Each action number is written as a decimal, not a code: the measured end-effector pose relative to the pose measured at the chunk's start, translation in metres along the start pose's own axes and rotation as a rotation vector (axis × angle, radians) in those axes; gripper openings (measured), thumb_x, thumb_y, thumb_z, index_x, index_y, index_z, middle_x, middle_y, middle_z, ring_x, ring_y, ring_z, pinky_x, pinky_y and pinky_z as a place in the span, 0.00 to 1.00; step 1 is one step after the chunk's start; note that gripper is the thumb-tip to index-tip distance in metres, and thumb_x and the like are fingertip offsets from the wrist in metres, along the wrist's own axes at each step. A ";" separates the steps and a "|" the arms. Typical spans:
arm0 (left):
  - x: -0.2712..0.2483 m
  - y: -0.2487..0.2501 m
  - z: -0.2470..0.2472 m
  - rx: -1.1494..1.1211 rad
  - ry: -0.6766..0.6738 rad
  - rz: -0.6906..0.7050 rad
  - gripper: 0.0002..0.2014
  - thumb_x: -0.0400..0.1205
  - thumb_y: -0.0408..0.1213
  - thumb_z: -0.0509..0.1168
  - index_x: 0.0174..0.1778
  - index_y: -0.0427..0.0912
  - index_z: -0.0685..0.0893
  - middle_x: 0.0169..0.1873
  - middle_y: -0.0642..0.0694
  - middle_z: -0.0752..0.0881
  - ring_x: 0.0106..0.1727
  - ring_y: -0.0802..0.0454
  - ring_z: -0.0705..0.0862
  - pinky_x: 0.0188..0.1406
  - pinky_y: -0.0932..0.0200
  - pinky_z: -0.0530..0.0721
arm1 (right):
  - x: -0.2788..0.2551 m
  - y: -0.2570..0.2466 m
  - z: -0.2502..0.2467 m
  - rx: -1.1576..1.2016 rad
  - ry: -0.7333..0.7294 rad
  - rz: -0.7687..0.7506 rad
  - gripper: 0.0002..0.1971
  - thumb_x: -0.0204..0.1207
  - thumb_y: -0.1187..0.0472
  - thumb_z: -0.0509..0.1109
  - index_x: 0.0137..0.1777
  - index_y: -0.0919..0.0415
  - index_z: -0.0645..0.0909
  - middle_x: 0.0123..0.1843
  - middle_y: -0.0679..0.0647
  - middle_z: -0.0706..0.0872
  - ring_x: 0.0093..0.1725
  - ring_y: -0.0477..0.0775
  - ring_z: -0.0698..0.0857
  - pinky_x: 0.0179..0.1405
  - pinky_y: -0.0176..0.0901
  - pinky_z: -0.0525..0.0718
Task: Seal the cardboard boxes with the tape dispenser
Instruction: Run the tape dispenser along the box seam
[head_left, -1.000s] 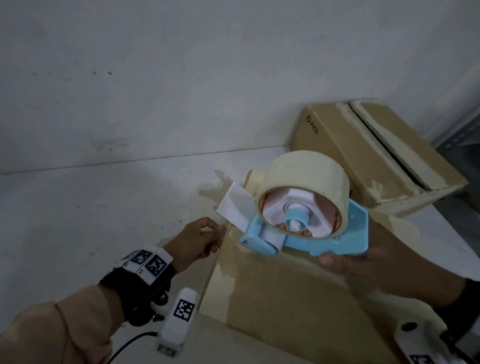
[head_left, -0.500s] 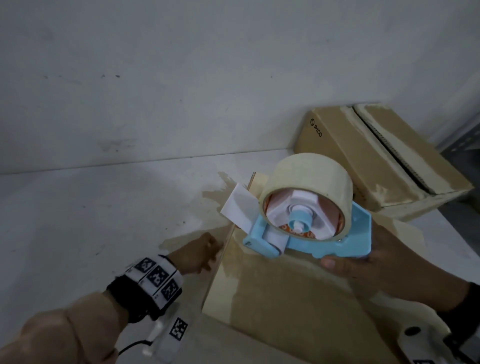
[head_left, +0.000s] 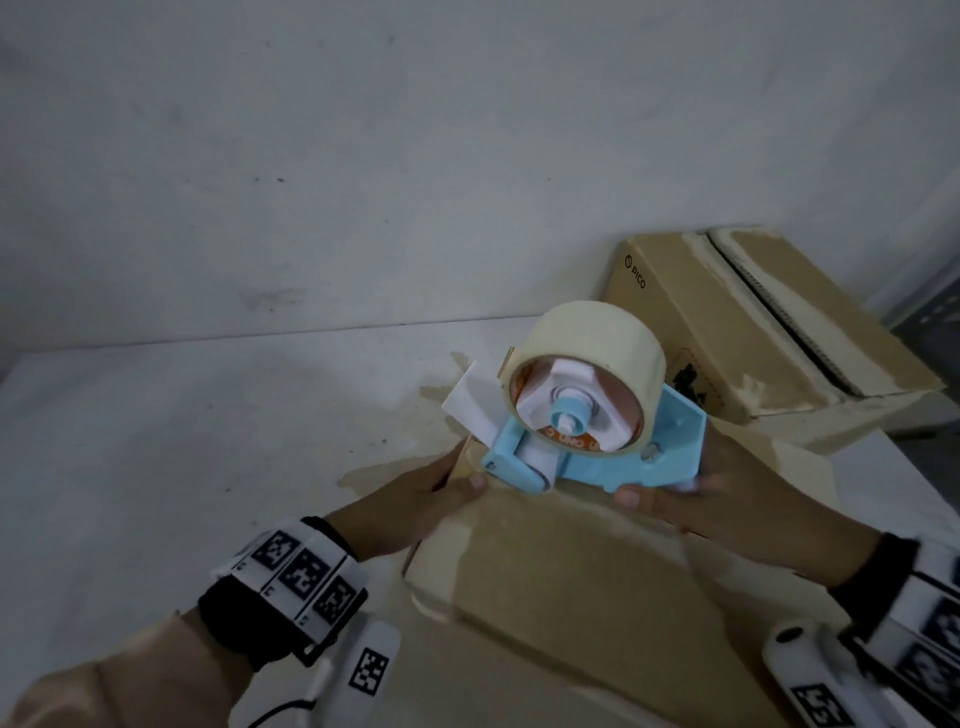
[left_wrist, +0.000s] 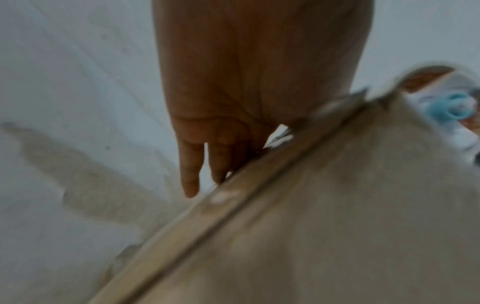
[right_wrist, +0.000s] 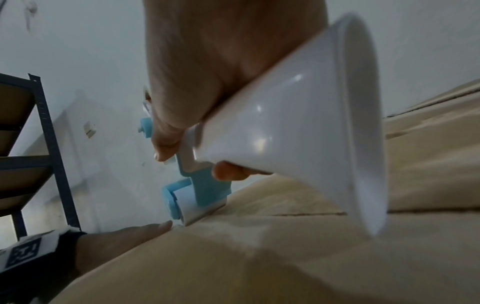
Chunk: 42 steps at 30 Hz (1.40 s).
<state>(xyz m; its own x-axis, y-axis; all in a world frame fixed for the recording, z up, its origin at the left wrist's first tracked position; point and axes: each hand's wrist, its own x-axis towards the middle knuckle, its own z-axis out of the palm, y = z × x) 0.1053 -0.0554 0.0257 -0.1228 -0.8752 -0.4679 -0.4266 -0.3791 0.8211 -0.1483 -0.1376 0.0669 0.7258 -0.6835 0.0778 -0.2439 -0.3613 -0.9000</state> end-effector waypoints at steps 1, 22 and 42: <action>-0.002 0.002 0.000 0.044 0.009 -0.004 0.19 0.82 0.55 0.51 0.69 0.58 0.71 0.62 0.54 0.82 0.59 0.56 0.81 0.61 0.60 0.78 | 0.000 0.001 -0.001 -0.010 -0.015 0.000 0.38 0.64 0.39 0.75 0.49 0.81 0.75 0.44 0.77 0.81 0.45 0.74 0.82 0.42 0.53 0.83; -0.005 0.017 0.004 0.663 0.418 -0.108 0.23 0.87 0.49 0.39 0.79 0.60 0.54 0.82 0.56 0.51 0.65 0.42 0.79 0.63 0.47 0.77 | 0.031 -0.034 0.009 0.055 -0.108 -0.012 0.16 0.73 0.71 0.70 0.49 0.49 0.73 0.41 0.41 0.84 0.33 0.26 0.81 0.27 0.18 0.75; -0.006 0.014 0.009 0.795 0.393 -0.065 0.33 0.75 0.54 0.31 0.80 0.61 0.49 0.82 0.61 0.48 0.70 0.50 0.76 0.65 0.52 0.75 | -0.031 0.004 -0.019 -0.068 -0.048 0.092 0.13 0.68 0.47 0.75 0.51 0.42 0.78 0.46 0.32 0.87 0.46 0.33 0.85 0.40 0.26 0.81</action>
<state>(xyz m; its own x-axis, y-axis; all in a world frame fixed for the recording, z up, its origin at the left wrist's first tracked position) 0.0926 -0.0532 0.0366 0.1774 -0.9545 -0.2398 -0.9360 -0.2389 0.2585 -0.1836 -0.1301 0.0688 0.7279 -0.6852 -0.0259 -0.3526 -0.3417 -0.8711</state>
